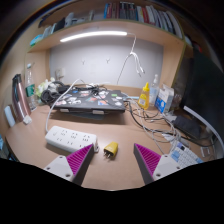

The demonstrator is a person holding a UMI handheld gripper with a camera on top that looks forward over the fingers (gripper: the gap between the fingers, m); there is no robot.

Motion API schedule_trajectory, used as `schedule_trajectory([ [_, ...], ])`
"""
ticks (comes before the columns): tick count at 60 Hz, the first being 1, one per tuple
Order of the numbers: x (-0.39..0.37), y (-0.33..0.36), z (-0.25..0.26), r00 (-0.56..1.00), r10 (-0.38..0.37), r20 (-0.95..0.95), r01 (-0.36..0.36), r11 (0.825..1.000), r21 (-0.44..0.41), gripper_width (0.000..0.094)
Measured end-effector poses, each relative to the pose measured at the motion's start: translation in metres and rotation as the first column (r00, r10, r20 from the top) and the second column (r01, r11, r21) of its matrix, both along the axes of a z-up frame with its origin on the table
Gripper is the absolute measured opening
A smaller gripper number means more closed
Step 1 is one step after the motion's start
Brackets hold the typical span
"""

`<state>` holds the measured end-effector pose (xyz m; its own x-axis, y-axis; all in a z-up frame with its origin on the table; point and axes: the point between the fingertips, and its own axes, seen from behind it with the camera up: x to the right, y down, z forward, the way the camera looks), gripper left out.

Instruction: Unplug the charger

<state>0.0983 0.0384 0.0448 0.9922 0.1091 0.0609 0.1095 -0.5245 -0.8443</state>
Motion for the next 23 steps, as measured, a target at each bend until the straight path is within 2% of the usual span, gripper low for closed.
schedule_trajectory([
  [12, 0.012, -0.055, 0.04, 1.0, 0.016, -0.01, -0.015, 0.996, 0.093, 0.0884],
  [23, 0.029, -0.099, 0.05, 0.996, 0.01, -0.092, -0.001, 0.995, 0.104, 0.0882],
])
